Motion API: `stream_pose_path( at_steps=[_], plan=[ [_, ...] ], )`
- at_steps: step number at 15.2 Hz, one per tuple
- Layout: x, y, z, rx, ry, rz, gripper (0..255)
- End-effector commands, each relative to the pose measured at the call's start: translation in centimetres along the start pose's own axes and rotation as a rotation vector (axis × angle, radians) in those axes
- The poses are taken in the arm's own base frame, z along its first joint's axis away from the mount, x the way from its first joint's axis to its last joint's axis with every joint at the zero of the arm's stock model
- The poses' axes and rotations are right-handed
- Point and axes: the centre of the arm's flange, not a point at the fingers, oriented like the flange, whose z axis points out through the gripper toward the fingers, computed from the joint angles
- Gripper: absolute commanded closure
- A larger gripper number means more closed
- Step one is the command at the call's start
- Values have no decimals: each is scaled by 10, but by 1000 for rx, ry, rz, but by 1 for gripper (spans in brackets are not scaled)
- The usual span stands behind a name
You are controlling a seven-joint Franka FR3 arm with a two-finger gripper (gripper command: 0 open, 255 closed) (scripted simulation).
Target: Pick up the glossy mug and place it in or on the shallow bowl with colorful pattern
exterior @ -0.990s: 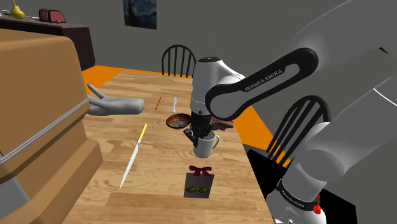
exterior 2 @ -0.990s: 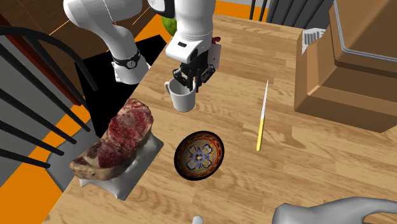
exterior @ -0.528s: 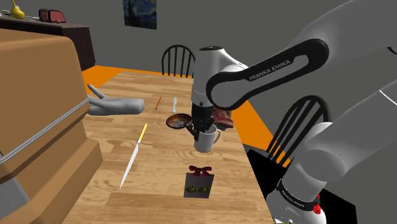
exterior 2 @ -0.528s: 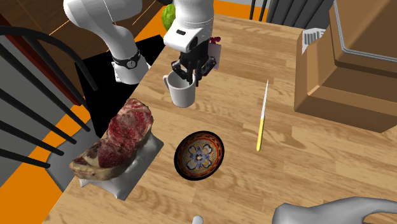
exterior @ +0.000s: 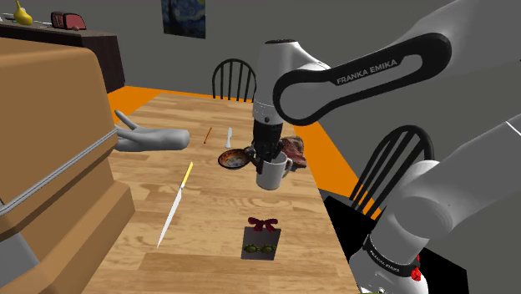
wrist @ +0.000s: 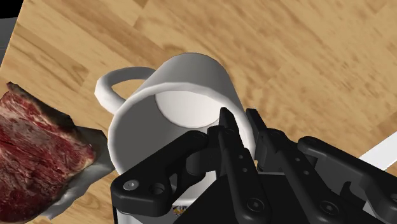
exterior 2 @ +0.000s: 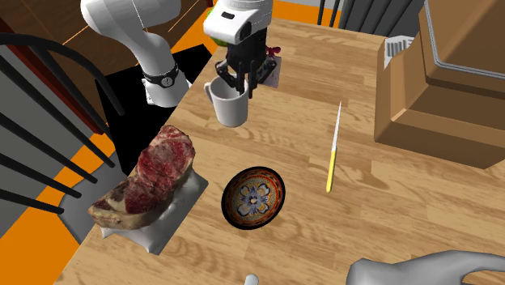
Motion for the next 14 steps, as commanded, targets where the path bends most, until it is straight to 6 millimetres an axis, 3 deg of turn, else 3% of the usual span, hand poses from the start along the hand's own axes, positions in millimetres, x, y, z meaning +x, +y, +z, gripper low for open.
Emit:
stream_pose_path(
  at_steps=[1,8,14],
  plan=[
    [0,0,-10,0,0,0,255],
    [2,2,-47,0,0,0,255],
    [81,7,-52,0,0,0,255]
  ],
)
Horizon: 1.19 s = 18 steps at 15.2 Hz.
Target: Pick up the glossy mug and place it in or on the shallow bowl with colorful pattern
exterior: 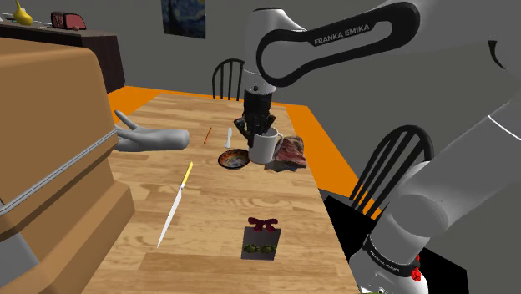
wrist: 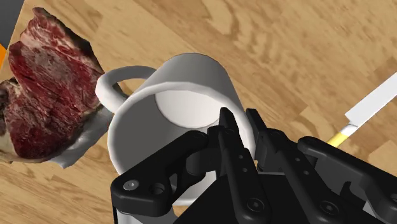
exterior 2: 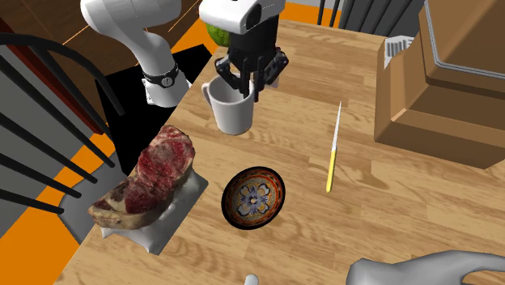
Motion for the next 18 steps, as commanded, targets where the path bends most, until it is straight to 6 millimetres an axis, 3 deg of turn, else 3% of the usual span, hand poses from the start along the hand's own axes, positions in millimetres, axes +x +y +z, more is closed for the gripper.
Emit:
stream_pose_path(
  at_steps=[1,10,18],
  plan=[
    [26,1,-2,0,0,0,255],
    [142,8,-9,0,0,0,255],
    [140,6,33,0,0,0,255]
  ],
)
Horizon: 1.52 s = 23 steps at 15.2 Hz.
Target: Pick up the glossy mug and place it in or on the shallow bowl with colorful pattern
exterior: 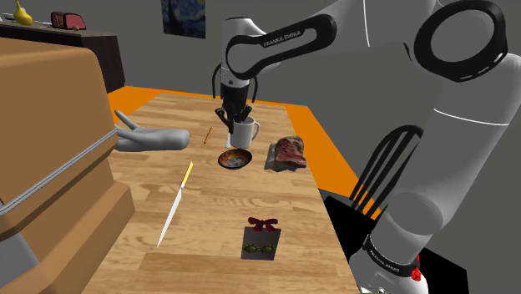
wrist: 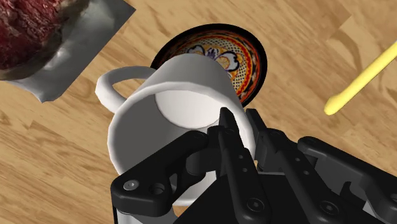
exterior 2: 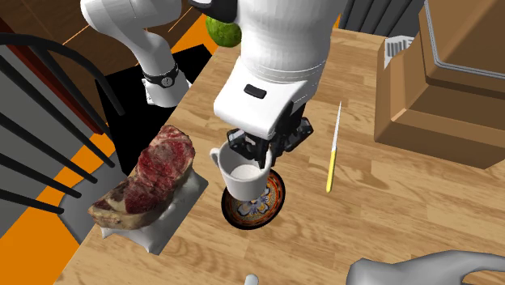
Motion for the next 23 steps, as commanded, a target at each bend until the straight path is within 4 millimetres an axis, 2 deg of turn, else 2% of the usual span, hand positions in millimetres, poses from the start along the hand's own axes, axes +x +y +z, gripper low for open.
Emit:
stream_pose_path(
  at_steps=[1,10,18,19,23],
  plan=[
    [0,-1,11,0,1,0,255],
    [-2,-4,58,0,1,0,255],
    [-2,-4,58,0,1,0,255],
    [-2,-4,58,0,1,0,0],
    [-2,-4,58,0,1,0,0]
  ],
)
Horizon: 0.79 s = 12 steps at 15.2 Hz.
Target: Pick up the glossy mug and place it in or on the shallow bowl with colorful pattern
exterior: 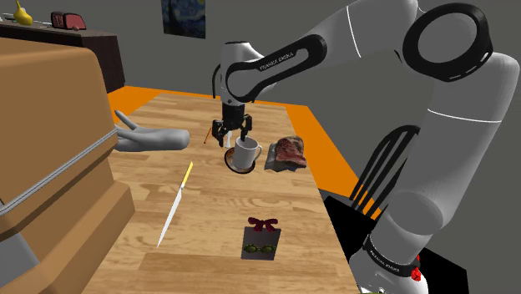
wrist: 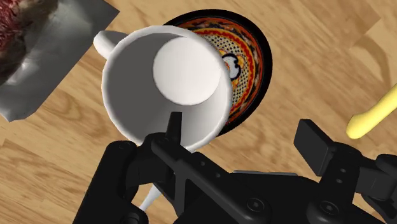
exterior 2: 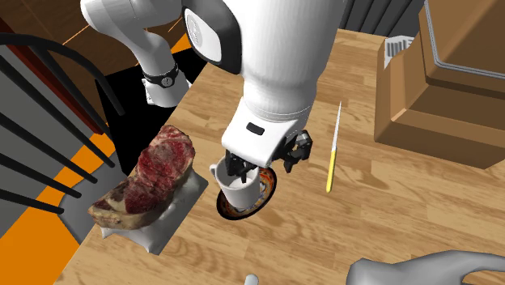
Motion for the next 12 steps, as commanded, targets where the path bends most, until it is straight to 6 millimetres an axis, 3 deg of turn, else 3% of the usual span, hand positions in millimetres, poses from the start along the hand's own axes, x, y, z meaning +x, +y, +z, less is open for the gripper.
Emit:
stream_pose_path(
  at_steps=[1,5,12],
  plan=[
    [0,0,0,0,0,0,0],
    [0,0,-50,0,0,0,0],
    [0,0,-50,0,0,0,0]
  ],
)
